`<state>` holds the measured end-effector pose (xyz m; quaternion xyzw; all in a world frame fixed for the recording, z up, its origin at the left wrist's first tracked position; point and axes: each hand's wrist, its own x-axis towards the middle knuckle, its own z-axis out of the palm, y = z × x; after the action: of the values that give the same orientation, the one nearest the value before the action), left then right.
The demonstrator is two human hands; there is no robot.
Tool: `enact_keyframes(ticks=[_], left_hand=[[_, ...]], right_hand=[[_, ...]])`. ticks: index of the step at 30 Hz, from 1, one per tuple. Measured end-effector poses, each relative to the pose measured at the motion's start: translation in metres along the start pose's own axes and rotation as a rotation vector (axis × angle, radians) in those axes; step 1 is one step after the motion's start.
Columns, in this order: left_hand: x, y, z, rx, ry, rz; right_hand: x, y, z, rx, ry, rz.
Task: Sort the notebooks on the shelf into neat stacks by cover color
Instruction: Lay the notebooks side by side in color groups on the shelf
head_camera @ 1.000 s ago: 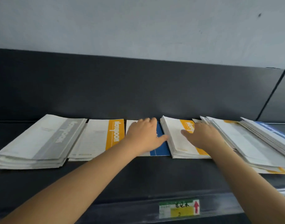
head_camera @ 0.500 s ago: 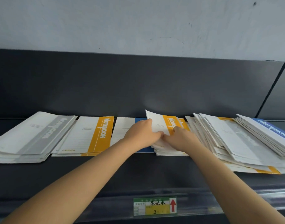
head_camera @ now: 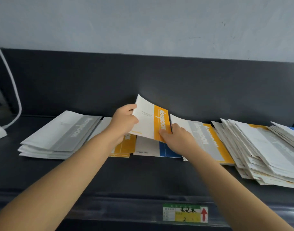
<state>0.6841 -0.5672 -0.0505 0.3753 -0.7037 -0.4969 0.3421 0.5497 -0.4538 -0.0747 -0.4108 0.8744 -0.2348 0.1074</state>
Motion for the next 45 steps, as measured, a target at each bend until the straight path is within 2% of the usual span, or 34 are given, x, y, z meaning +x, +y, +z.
enact_keyframes(ticks=[6, 10, 12, 14, 17, 19, 22, 24, 26, 28, 29, 31, 35, 39, 42, 45], left_hand=[[0.008, -0.028, -0.076, 0.028, 0.075, -0.109], [0.008, -0.048, -0.107, 0.131, 0.044, -0.127], [0.007, -0.057, -0.113, 0.280, 0.000, -0.121], [0.005, -0.063, -0.115, 0.541, -0.060, -0.083], [0.000, -0.061, -0.108, 0.911, -0.129, 0.007], [-0.002, -0.055, -0.102, 1.030, -0.190, 0.071], [0.000, -0.050, -0.098, 1.085, -0.255, 0.113], [0.004, -0.051, -0.096, 1.143, -0.256, 0.154], [0.005, -0.048, -0.090, 1.183, -0.212, 0.241], [0.005, -0.042, -0.078, 1.127, -0.179, 0.319], [0.004, -0.037, -0.071, 1.066, -0.181, 0.336], [0.001, -0.029, -0.053, 0.888, -0.204, 0.316], [0.002, -0.012, -0.014, 0.463, -0.314, 0.156], [0.004, 0.005, 0.004, -0.019, -0.373, -0.090], [0.011, -0.002, -0.008, -0.011, -0.248, -0.088], [0.015, -0.010, -0.041, 0.036, -0.114, -0.082]], right_hand=[[-0.004, -0.048, 0.030, -0.233, 0.093, -0.131], [-0.007, -0.080, 0.050, -0.237, -0.053, -0.223], [-0.009, -0.088, 0.061, -0.297, -0.131, -0.231], [-0.009, -0.092, 0.067, -0.324, -0.151, -0.208], [-0.010, -0.096, 0.068, -0.356, -0.134, -0.203], [-0.012, -0.096, 0.061, -0.369, -0.093, -0.203], [-0.003, -0.080, 0.025, -0.136, 0.151, -0.048], [0.005, -0.061, -0.004, -0.181, 0.283, 0.068], [0.004, -0.046, -0.020, -0.304, 0.177, 0.218], [-0.001, -0.037, -0.019, -0.358, 0.013, 0.302], [-0.003, -0.034, -0.015, -0.388, -0.001, 0.300], [-0.005, -0.032, -0.012, -0.431, 0.091, 0.260], [-0.017, -0.051, -0.014, -0.363, 0.170, 0.168], [-0.033, -0.083, -0.001, -0.242, 0.170, -0.070], [-0.039, -0.097, 0.014, -0.157, 0.142, -0.197], [-0.032, -0.099, 0.020, -0.032, 0.197, -0.220]])
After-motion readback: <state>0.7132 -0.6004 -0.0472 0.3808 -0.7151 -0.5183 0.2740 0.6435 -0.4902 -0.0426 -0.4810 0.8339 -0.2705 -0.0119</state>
